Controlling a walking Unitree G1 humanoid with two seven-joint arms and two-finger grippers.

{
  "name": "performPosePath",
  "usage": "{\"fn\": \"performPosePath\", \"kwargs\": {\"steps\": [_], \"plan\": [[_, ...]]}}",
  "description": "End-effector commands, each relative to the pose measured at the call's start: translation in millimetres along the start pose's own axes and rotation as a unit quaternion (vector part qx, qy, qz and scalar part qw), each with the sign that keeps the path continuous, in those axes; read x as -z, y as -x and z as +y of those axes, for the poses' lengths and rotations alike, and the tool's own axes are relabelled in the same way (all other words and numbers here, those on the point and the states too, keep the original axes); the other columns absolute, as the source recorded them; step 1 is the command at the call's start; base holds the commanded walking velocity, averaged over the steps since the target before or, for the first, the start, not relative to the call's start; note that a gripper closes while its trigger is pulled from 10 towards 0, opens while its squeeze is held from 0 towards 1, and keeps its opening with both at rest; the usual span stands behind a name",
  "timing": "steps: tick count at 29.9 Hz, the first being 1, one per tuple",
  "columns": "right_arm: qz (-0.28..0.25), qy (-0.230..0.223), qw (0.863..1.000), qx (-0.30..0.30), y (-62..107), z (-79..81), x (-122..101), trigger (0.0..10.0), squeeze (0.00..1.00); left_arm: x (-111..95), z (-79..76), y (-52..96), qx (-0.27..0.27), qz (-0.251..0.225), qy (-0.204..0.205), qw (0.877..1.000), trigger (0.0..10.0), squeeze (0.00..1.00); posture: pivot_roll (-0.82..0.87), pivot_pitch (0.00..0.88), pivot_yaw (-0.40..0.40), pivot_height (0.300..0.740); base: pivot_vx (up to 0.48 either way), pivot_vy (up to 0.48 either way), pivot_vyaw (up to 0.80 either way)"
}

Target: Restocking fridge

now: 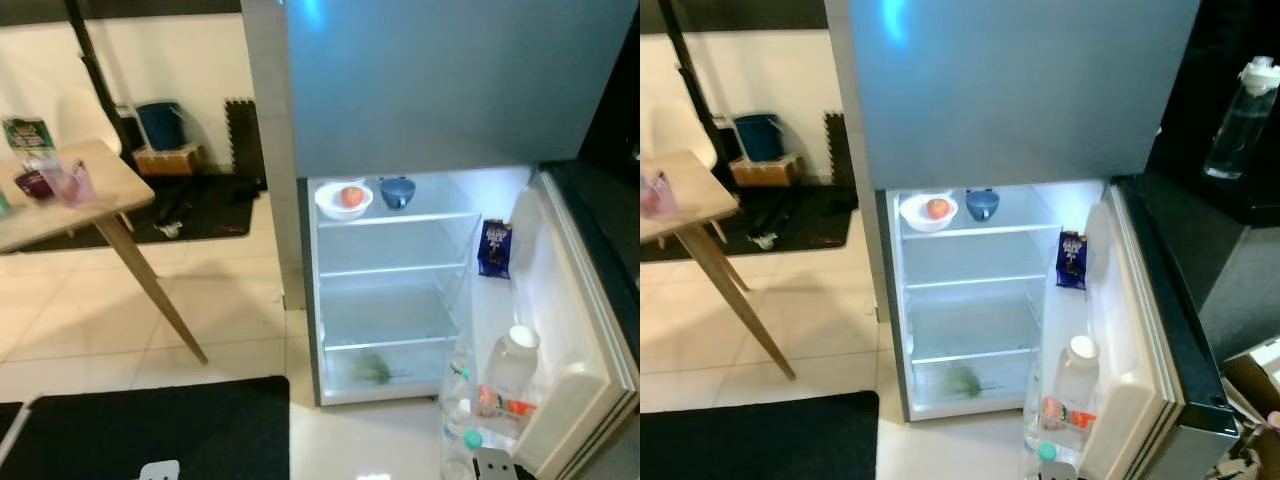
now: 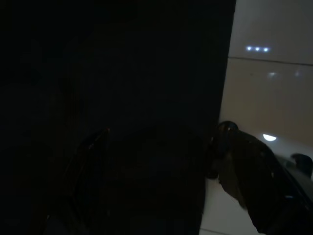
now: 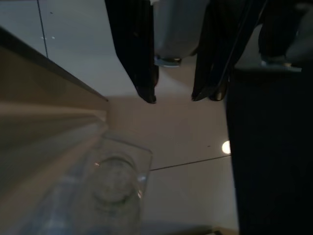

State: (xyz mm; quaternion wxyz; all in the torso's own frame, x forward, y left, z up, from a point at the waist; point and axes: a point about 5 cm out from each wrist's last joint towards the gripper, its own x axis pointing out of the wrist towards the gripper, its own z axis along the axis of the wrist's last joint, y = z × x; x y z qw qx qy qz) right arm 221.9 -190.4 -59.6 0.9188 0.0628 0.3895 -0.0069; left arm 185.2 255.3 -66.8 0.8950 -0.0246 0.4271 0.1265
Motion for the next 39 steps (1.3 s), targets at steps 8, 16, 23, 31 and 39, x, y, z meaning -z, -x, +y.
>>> {"fn": "performPosePath", "kwargs": {"steps": [8,16,23,31,39], "plan": [[0.004,-0.007,1.0,0.01,0.8,-5.5,0,10.0,0.0,4,-1.5,0.5,0.001,0.008,0.001,1.0,10.0,0.0,-0.05,0.108,0.019,0.74,0.0,-0.336,0.0],[0.004,-0.008,1.0,0.007,0.4,-5.0,-1,10.0,0.0,8,0.7,1.4,-0.009,0.013,0.011,1.0,10.0,0.0,-0.06,0.111,0.021,0.74,0.0,0.0,0.0],[0.068,0.007,0.997,-0.027,2.6,0.9,18,10.0,0.0,16,3.1,3.1,-0.018,0.023,0.006,1.0,10.0,0.0,-0.06,0.115,0.024,0.74,0.0,0.0,0.0],[0.169,0.039,0.985,-0.018,12.6,-7.3,52,10.0,0.0,28,12.2,6.9,-0.031,0.041,0.002,0.999,10.0,0.0,-0.07,0.118,0.024,0.74,0.0,0.0,0.0],[0.261,0.066,0.963,0.016,28.3,-28.4,79,10.0,0.0,32,12.5,7.7,-0.033,0.049,0.002,0.998,10.0,0.0,-0.07,0.122,0.019,0.74,0.0,0.0,0.0]]}}
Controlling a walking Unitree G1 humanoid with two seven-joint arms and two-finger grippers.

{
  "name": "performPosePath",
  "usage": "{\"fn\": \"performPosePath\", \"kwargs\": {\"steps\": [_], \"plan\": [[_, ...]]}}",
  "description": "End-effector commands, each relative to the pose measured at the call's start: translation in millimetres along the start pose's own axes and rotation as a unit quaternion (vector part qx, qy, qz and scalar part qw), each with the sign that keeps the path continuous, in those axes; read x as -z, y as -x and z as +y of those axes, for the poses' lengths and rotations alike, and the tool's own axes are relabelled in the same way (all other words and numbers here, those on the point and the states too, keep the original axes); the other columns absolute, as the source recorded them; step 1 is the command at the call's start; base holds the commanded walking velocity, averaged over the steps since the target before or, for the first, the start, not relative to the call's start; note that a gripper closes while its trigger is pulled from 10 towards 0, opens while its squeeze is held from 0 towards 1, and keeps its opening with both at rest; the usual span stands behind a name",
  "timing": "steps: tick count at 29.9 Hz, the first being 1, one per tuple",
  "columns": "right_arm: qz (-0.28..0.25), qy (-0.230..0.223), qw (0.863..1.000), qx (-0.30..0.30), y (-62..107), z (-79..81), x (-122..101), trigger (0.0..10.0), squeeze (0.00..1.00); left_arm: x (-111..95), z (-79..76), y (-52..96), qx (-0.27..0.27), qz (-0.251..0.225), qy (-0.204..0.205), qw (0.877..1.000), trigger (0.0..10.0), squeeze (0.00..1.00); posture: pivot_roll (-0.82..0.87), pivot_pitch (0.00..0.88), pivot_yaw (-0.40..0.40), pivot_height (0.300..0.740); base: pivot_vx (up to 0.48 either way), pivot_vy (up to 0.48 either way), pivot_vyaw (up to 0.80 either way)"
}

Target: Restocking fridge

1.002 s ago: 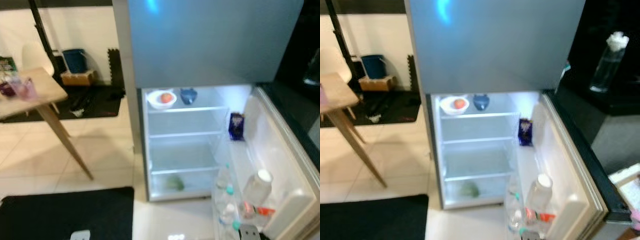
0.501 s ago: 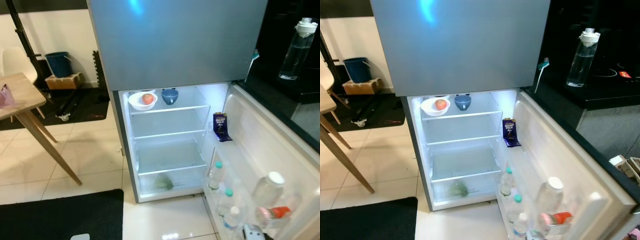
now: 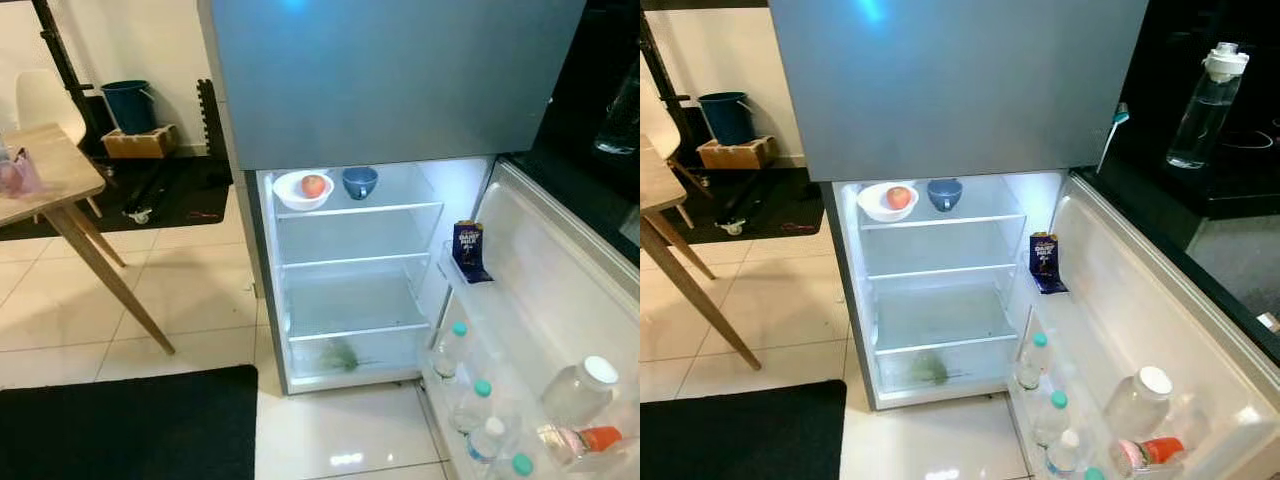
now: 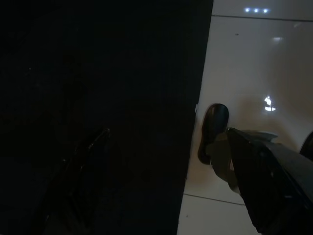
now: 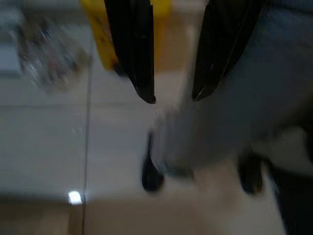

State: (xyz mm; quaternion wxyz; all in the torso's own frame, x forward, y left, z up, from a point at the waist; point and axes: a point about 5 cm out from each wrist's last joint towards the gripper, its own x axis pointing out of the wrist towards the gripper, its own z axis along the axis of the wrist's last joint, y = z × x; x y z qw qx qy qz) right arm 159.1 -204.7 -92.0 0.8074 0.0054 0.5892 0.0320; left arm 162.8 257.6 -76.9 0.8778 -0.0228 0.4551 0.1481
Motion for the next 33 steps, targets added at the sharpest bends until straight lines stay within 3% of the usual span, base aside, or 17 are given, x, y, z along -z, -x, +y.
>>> {"fn": "performPosePath", "kwargs": {"steps": [1,6,7,9,10,12,13,16,17,19,22,23,25,27,33], "plan": [[0.035,0.0,0.999,0.014,0.3,-4.9,16,10.0,0.0,9,5.5,1.6,-0.01,0.017,-0.002,1.0,10.0,0.0,-0.07,0.122,0.019,0.74,0.0,0.0,0.0],[0.052,0.008,0.99,0.131,12.3,-49.7,23,10.0,0.0,13,8.4,2.4,-0.019,0.024,-0.005,1.0,10.0,0.0,-0.07,0.119,0.015,0.74,0.0,0.0,0.0],[0.052,0.008,0.99,0.131,12.3,-49.7,23,10.0,0.0,13,8.4,2.4,-0.019,0.024,-0.005,1.0,10.0,0.0,-0.07,0.119,0.015,0.74,0.0,0.0,0.0],[0.055,0.002,0.982,0.182,20.4,-71.0,23,10.0,0.0,16,11.5,3.3,-0.026,0.027,-0.001,0.999,10.0,0.0,-0.07,0.119,0.012,0.74,0.0,0.0,0.0],[0.055,0.002,0.982,0.182,20.4,-71.0,23,10.0,0.0,16,11.5,3.3,-0.026,0.027,-0.001,0.999,10.0,0.0,-0.07,0.119,0.012,0.74,0.0,0.0,0.0],[0.042,-0.014,0.967,0.251,32.1,-96.4,17,10.0,0.0,19,15.9,4.5,-0.033,0.03,0.002,0.999,10.0,0.0,-0.07,0.118,0.009,0.74,0.0,0.0,0.0],[0.042,-0.014,0.967,0.251,32.1,-96.4,17,10.0,0.0,19,15.9,4.5,-0.033,0.03,0.002,0.999,10.0,0.0,-0.07,0.118,0.009,0.74,0.0,0.0,0.0],[0.013,-0.041,0.943,0.331,47.7,-122.8,1,10.0,0.0,22,20.4,5.8,-0.039,0.035,0.005,0.999,10.0,0.0,-0.07,0.118,0.009,0.74,0.0,0.0,0.0],[0.013,-0.041,0.943,0.331,47.7,-122.8,1,10.0,0.0,22,20.4,5.8,-0.039,0.035,0.005,0.999,10.0,0.0,-0.07,0.118,0.009,0.74,0.0,0.0,0.0],[-0.018,-0.08,0.926,0.368,57.0,-136.0,-9,10.0,0.0,23,21.4,6.0,-0.041,0.036,0.005,0.998,10.0,0.0,-0.07,0.119,0.012,0.74,0.0,0.0,0.0],[-0.088,-0.156,0.899,0.401,65.4,-143.4,-30,10.0,0.0,23,21.6,6.0,-0.041,0.036,0.006,0.998,10.0,0.0,-0.07,0.119,0.012,0.74,0.0,0.0,0.0],[-0.088,-0.156,0.899,0.401,65.4,-143.4,-30,10.0,0.0,23,21.6,6.0,-0.041,0.036,0.006,0.998,10.0,0.0,-0.07,0.119,0.012,0.74,0.0,0.0,0.0],[-0.15,-0.218,0.873,0.41,71.0,-143.9,-51,10.0,0.0,23,21.9,6.0,-0.042,0.036,0.007,0.998,10.0,0.0,-0.07,0.122,0.015,0.74,0.0,0.0,0.0],[-0.187,-0.263,0.858,0.399,73.3,-141.0,-66,10.0,0.0,22,22.2,6.0,-0.043,0.034,0.008,0.998,10.0,0.0,-0.06,0.122,0.014,0.74,0.0,0.0,0.0],[-0.199,-0.271,0.86,0.384,71.0,-133.5,-76,10.0,0.0,22,23.5,6.1,-0.044,0.033,0.01,0.998,10.0,0.0,-0.06,0.122,0.014,0.74,0.0,0.0,0.0]]}}
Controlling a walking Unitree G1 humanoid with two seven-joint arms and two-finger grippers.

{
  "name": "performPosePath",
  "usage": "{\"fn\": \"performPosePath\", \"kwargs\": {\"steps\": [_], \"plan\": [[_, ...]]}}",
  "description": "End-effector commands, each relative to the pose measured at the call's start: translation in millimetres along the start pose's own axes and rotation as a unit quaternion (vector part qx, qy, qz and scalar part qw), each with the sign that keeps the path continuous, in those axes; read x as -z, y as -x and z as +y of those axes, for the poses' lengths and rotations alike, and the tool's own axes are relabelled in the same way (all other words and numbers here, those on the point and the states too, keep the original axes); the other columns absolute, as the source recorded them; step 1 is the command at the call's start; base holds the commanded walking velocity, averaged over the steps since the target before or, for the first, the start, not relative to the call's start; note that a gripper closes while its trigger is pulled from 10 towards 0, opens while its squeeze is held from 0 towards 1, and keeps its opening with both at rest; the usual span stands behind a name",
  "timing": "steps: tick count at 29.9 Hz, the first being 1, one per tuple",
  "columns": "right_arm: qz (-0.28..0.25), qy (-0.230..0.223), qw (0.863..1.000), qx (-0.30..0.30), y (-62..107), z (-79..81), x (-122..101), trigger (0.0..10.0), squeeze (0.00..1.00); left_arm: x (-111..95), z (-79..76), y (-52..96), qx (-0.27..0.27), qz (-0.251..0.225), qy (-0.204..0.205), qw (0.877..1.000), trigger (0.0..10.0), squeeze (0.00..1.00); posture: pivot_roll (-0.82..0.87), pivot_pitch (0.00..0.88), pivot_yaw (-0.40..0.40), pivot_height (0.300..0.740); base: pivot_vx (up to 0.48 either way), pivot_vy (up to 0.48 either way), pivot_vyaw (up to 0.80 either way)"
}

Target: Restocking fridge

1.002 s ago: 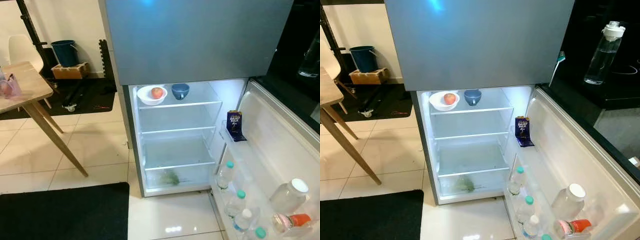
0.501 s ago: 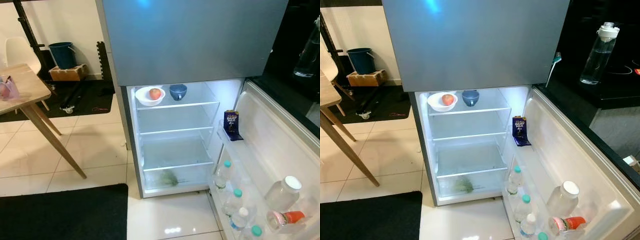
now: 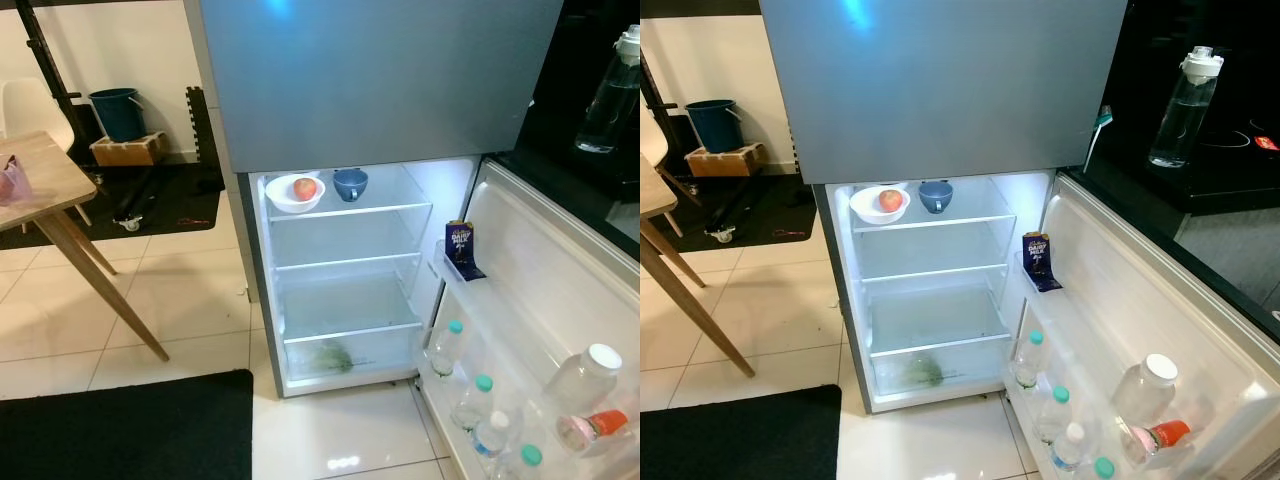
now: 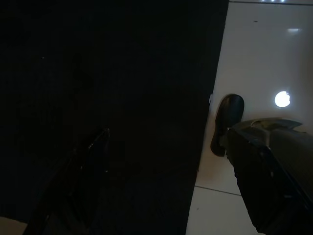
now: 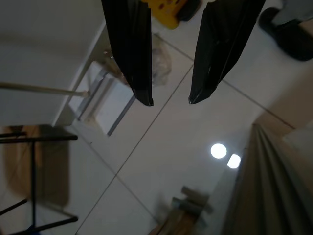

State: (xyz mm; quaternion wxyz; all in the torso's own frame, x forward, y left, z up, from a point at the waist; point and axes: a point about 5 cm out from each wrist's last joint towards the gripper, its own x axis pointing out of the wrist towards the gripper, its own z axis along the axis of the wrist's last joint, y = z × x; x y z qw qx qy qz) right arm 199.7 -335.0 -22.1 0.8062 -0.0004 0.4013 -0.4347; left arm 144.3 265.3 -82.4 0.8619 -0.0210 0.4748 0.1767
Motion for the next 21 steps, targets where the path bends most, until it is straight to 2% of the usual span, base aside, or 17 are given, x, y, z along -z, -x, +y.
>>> {"fn": "performPosePath", "kwargs": {"steps": [1,5,6,7,11,13,14,15,16,17,18,19,20,21], "plan": [[-0.027,-0.027,0.999,-0.034,4.3,14.2,-15,10.0,0.0,6,13.4,1.8,-0.017,0.009,0.003,1.0,10.0,0.0,-0.06,0.119,0.01,0.74,0.0,0.0,0.0],[0.003,-0.009,0.997,-0.079,7.2,24.6,-1,10.0,0.0,8,14.7,2.2,-0.019,0.011,0.002,1.0,10.0,0.0,-0.06,0.119,0.01,0.74,0.0,0.0,0.0],[0.062,0.037,0.989,-0.13,11.9,32.7,29,10.0,0.0,10,15.3,2.7,-0.02,0.014,0.001,1.0,10.0,0.0,-0.06,0.121,0.012,0.74,0.0,0.0,0.0],[0.08,0.049,0.985,-0.143,13.8,34.0,40,10.0,0.0,11,15.4,2.8,-0.02,0.015,0.0,1.0,10.0,0.0,-0.06,0.121,0.012,0.74,0.0,0.0,0.0],[0.097,0.035,0.985,-0.135,12.9,26.6,53,10.0,0.0,13,15.7,3.2,-0.021,0.017,-0.001,1.0,10.0,0.0,-0.06,0.122,0.017,0.74,0.0,0.0,0.0],[0.103,0.002,0.989,-0.11,10.3,17.3,57,10.0,0.0,15,15.9,3.6,-0.02,0.019,-0.002,1.0,10.0,0.0,-0.06,0.124,0.02,0.74,0.0,0.0,0.0],[0.103,0.002,0.989,-0.11,10.3,17.3,57,10.0,0.0,15,15.9,3.6,-0.02,0.019,-0.002,1.0,10.0,0.0,-0.06,0.124,0.02,0.74,0.0,0.0,0.0],[0.105,-0.027,0.989,-0.096,8.8,13.2,57,10.0,0.0,15,16.0,3.7,-0.02,0.02,-0.003,1.0,10.0,0.0,-0.06,0.122,0.022,0.74,0.0,0.0,0.0],[0.105,-0.027,0.989,-0.096,8.8,13.2,57,10.0,0.0,15,16.0,3.7,-0.02,0.02,-0.003,1.0,10.0,0.0,-0.06,0.122,0.022,0.74,0.0,0.0,0.0],[0.112,-0.056,0.989,-0.082,7.7,9.7,57,10.0,0.0,15,16.3,3.8,-0.02,0.02,-0.004,1.0,10.0,0.0,-0.06,0.122,0.022,0.74,0.0,0.0,0.0],[0.128,-0.104,0.985,-0.052,5.7,1.9,58,10.0,0.0,15,16.8,3.7,-0.02,0.02,-0.005,1.0,10.0,0.0,-0.06,0.118,0.022,0.74,0.0,0.0,0.0],[0.128,-0.104,0.985,-0.052,5.7,1.9,58,10.0,0.0,15,16.8,3.7,-0.02,0.02,-0.005,1.0,10.0,0.0,-0.06,0.118,0.022,0.74,0.0,0.0,0.0],[0.151,-0.148,0.977,-0.026,4.7,-4.3,61,10.0,0.0,14,17.1,3.6,-0.02,0.019,-0.005,1.0,10.0,0.0,-0.06,0.118,0.022,0.74,0.0,0.0,0.0],[0.151,-0.148,0.977,-0.026,4.7,-4.3,61,10.0,0.0,14,17.1,3.6,-0.02,0.019,-0.005,1.0,10.0,0.0,-0.06,0.118,0.022,0.74,0.0,0.0,0.0]]}}
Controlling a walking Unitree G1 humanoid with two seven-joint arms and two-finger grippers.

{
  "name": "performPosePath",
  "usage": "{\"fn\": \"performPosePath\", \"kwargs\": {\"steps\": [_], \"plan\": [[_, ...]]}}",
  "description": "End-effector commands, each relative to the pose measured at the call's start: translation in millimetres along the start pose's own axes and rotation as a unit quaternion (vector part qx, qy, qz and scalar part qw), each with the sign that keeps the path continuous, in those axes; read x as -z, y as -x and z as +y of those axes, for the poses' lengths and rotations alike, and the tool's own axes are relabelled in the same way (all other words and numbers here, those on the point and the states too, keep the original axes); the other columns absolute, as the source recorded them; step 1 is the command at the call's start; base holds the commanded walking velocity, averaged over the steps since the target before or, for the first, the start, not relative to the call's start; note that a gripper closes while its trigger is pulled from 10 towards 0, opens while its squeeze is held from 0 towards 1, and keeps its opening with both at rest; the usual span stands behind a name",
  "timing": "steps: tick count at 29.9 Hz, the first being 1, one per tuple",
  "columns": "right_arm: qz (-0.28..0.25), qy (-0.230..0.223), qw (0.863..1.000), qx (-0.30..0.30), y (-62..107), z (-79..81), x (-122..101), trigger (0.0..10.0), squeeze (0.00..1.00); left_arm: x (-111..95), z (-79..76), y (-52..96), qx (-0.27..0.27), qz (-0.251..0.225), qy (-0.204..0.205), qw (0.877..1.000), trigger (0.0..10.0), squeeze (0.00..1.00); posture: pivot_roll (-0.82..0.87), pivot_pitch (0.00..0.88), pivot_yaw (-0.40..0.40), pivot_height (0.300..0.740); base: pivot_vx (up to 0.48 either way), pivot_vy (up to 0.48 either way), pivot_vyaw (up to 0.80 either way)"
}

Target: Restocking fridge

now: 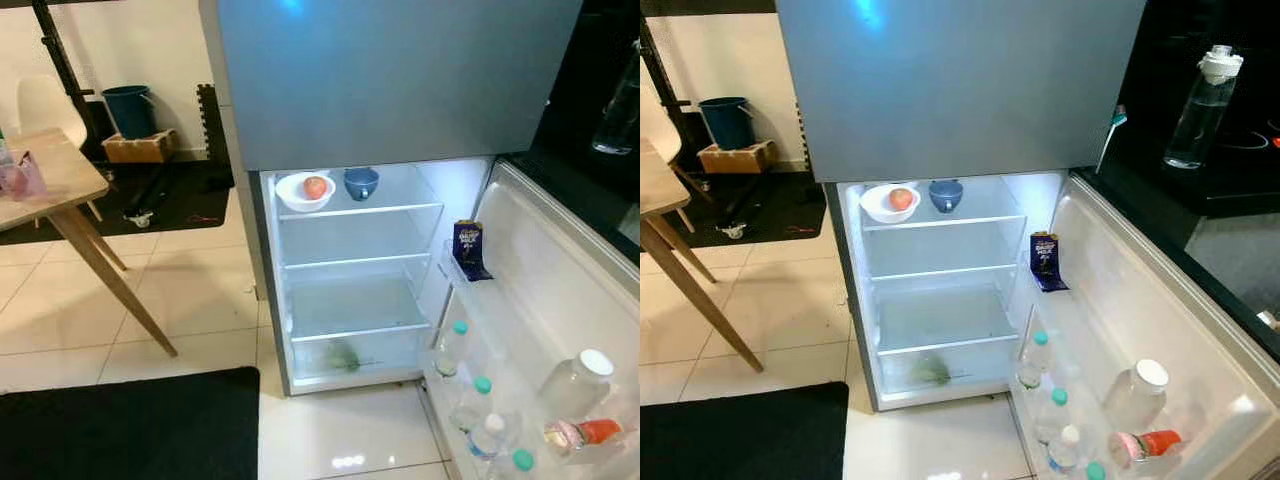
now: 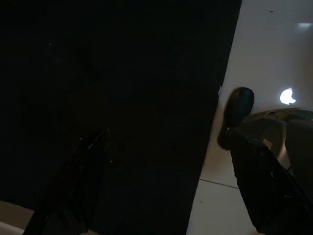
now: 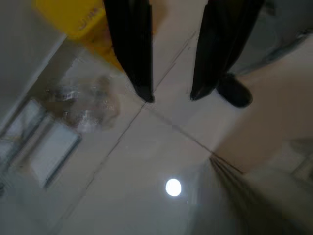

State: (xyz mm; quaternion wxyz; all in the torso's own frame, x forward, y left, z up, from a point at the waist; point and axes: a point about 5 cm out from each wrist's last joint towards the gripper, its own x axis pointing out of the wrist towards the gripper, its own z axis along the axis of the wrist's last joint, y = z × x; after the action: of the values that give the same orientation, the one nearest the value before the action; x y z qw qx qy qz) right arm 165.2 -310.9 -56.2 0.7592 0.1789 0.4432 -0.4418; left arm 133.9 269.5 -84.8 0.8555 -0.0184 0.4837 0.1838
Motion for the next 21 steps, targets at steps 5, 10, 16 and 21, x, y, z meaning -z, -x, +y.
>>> {"fn": "performPosePath", "kwargs": {"steps": [5,10,16,21], "plan": [[0.066,-0.143,0.984,0.088,-3.8,-33.1,15,10.0,0.0,5,10.6,1.3,-0.012,0.008,-0.004,1.0,10.0,0.0,-0.06,0.11,0.016,0.74,0.0,0.0,0.0],[0.001,-0.262,0.955,0.139,-4.2,-51.7,-8,10.0,0.0,8,12.0,2.1,-0.013,0.012,-0.002,1.0,10.0,0.0,-0.05,0.112,0.021,0.74,0.0,0.0,0.0],[-0.071,-0.334,0.939,0.045,1.1,-26.3,-49,10.0,0.0,8,13.1,2.3,-0.013,0.012,-0.004,1.0,10.0,0.0,-0.06,0.116,0.026,0.74,0.0,0.0,0.0],[-0.161,-0.394,0.888,-0.173,26.8,32.7,-111,10.0,0.0,7,13.6,2.1,-0.012,0.006,-0.004,1.0,10.0,0.0,-0.06,0.118,0.026,0.74,0.0,0.0,0.0]]}}
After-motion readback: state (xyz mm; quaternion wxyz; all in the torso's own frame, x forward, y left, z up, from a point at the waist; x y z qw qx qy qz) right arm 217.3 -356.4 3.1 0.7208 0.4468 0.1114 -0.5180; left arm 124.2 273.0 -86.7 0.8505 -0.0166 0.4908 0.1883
